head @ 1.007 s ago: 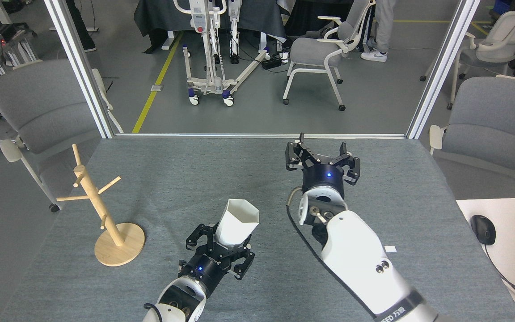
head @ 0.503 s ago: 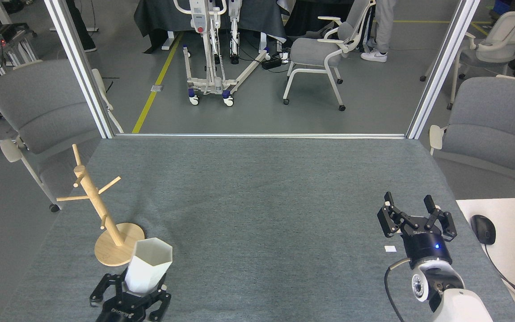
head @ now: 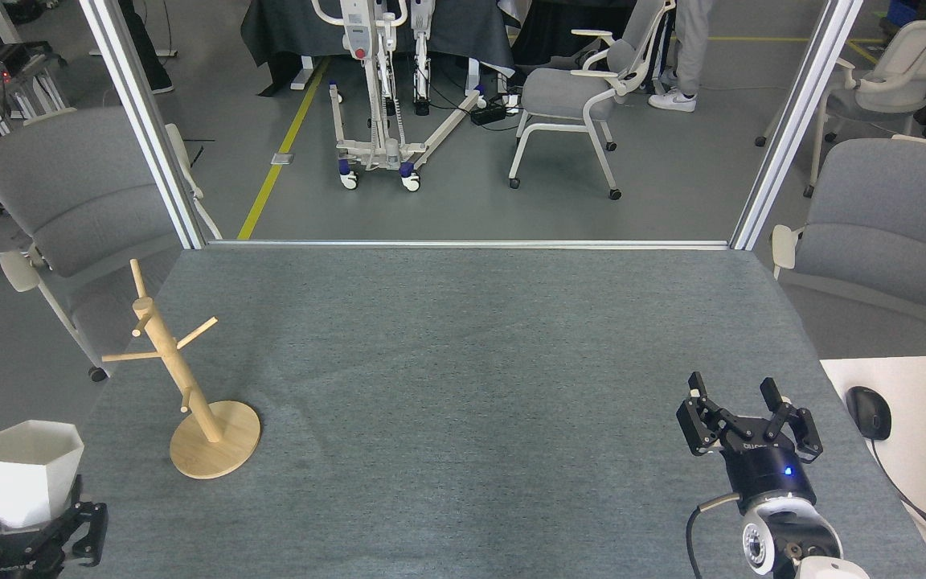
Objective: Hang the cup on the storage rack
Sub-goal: 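Move the cup with the left gripper beside the wooden stand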
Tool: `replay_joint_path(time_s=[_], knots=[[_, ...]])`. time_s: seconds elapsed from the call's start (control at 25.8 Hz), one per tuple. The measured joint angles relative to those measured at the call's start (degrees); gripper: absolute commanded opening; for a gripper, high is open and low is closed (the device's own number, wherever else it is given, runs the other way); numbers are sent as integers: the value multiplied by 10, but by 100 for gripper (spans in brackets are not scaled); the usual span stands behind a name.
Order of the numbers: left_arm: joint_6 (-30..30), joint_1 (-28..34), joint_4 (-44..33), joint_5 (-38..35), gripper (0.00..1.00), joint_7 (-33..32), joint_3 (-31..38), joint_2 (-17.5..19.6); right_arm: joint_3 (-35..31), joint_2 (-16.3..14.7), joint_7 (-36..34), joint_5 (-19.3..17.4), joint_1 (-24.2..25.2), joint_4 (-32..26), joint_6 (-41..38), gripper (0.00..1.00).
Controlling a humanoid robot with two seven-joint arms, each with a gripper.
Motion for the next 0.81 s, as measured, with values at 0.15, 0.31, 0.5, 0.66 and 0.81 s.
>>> replay_joint_path(time_s=[0.15,0.31,0.5,0.66,0.81], knots=[[5,-71,44,-4,0,-23,11,14,-2,7,1,1,0,2,0,99],[24,-114,68,-24,0,-30,13,21,-1,16,-3,2,0,8,2,99],[34,-149,71,-81,0,-32,12,14,-1,20,-6,2,-3,12,3,99],[36,-166,65,-111,0,-32,6,-1,-1,19,1,2,-5,13,4,99],[43,-170,59,-127,0,-32,-19,-12,-2,19,4,2,-6,13,4,99]])
